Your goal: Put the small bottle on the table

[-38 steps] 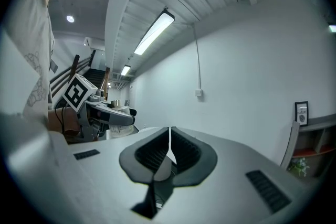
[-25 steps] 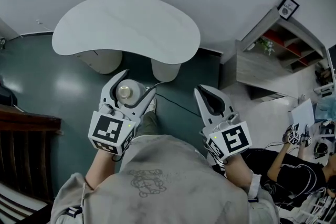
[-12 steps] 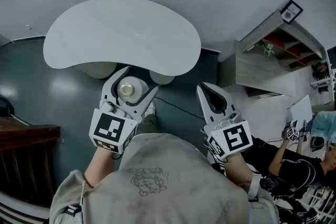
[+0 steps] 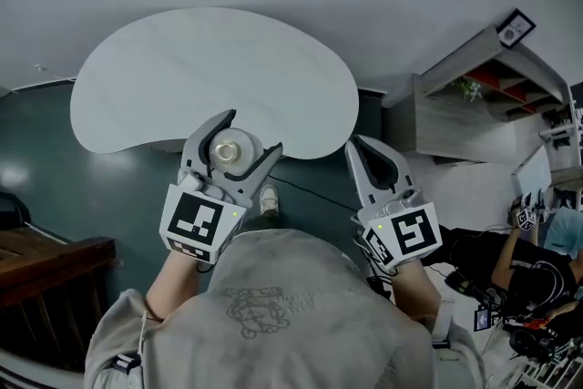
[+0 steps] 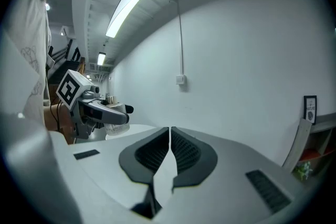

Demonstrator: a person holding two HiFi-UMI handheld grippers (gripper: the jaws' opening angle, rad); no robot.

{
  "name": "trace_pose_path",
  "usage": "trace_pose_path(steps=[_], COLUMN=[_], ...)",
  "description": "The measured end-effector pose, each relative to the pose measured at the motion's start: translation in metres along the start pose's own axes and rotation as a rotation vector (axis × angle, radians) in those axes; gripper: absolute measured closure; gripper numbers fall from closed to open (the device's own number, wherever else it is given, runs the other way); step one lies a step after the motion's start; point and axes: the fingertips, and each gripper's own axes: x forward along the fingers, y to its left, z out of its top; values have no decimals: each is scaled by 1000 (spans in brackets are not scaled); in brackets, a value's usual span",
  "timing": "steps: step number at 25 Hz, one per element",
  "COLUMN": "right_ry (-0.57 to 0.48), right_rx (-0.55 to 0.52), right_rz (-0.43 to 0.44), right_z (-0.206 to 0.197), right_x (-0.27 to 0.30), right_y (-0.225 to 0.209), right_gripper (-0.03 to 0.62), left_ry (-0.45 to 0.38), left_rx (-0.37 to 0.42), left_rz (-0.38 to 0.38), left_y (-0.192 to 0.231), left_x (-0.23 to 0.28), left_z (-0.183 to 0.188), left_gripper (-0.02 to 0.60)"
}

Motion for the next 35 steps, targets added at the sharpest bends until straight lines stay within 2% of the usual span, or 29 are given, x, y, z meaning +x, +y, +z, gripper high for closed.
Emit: trace_pose_path(steps=[6,11,22,24,29,35], right_ry=[8,23,23,15,-28,-58], right_rx=[6,-9,-17,3,163,144], right_rz=[-29,-29,-9,-2,32,26], right_z=[11,13,14,15,18,26], right_x=[41,50,61,60,59,65], right_y=[-14,-18,-54,-60,-85,-115], right_gripper=[560,560,560,560,560,560], left_ry=[-8,-12,-24,-20,3,0], left_rx=[6,3,2,1,2,11], left_rz=[-38,-49,-1,7,7,11], left_y=[37,47,53,51,40,34], left_x=[24,33,60,65,81,103], left_z=[6,8,23,25,22,26], left_gripper=[238,238,238,238,238,238])
